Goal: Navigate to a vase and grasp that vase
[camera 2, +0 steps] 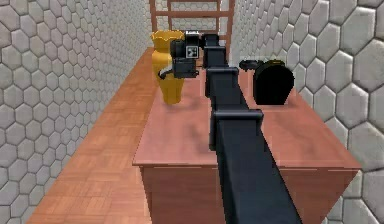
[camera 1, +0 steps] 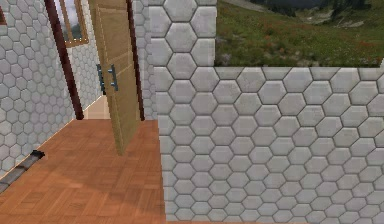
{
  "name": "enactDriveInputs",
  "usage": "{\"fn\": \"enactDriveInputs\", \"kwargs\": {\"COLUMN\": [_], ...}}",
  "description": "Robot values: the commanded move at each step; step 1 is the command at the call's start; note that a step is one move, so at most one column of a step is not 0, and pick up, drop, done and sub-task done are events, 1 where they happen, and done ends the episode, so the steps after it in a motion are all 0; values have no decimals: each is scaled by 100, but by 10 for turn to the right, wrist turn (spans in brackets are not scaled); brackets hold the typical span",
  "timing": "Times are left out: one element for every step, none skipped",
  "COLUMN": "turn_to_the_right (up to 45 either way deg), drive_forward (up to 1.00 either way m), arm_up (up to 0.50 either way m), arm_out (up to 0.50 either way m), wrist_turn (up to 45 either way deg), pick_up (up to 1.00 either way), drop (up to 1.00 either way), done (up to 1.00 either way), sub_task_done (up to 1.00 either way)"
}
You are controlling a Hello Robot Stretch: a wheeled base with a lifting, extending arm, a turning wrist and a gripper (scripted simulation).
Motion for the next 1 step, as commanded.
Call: {"fn": "enactDriveInputs", "kwargs": {"turn_to_the_right": [0], "drive_forward": [0], "arm_up": [0], "arm_out": [0], "wrist_turn": [0], "pick_up": [0], "drop": [0], "done": [100], "sub_task_done": [0]}}
